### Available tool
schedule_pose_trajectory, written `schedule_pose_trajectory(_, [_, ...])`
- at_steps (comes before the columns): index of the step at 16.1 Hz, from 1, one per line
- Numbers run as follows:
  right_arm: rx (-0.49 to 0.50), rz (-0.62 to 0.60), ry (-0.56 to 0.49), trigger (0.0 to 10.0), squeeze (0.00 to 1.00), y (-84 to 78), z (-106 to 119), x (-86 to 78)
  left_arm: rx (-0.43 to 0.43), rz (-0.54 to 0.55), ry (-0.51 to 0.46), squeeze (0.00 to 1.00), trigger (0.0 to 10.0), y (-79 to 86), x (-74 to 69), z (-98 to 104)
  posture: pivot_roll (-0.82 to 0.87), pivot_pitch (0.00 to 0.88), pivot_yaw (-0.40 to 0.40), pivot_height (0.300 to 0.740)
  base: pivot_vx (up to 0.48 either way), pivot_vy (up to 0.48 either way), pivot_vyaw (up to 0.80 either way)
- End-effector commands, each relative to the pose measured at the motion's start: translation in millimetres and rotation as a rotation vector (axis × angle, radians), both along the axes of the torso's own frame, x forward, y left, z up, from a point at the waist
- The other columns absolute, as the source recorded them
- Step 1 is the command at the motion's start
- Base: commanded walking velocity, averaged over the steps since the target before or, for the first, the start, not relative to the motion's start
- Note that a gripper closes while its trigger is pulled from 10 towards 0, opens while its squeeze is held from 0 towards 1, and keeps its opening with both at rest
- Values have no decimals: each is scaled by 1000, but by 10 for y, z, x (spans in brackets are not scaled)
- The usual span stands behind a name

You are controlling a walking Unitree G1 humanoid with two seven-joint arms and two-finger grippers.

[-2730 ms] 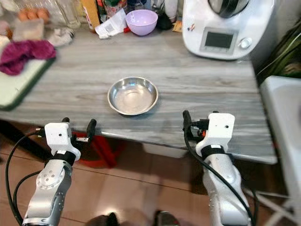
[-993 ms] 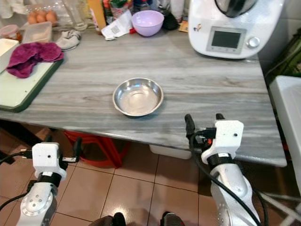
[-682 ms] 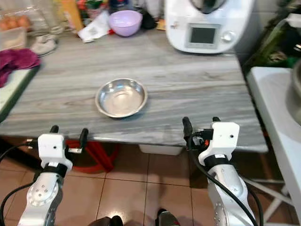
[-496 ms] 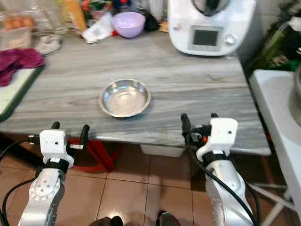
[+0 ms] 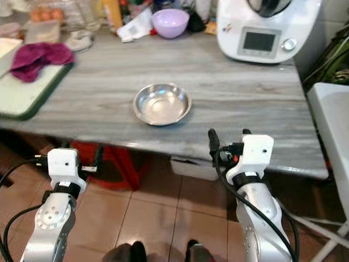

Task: Setting the table

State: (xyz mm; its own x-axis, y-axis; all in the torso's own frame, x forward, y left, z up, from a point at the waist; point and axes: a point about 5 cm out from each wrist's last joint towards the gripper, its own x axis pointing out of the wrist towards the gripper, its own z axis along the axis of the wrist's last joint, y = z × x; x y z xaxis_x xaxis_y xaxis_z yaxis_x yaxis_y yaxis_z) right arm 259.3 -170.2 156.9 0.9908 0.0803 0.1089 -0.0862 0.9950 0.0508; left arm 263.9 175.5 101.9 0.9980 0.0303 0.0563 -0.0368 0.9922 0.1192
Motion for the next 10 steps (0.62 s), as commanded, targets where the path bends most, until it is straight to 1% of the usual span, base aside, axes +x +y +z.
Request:
schedule_pose_trajectory(1, [10, -11, 12, 10000, 0, -14, -37, 4, 10, 21, 20, 0, 10000, 52, -4, -33, -160, 140, 53, 740, -322, 0, 0])
schedule_pose_trajectory(5, [22, -16, -8, 10000, 0, 4, 3, 87, 4, 18, 4, 0, 10000, 29, 76, 11, -153, 127, 58, 740, -325, 0, 0])
schedule_pose_trajectory(10, [36, -38, -3, 10000, 0, 3, -28, 110, 19, 10, 14, 0, 10000, 74, 31, -8, -133, 141, 66, 740, -325, 0, 0])
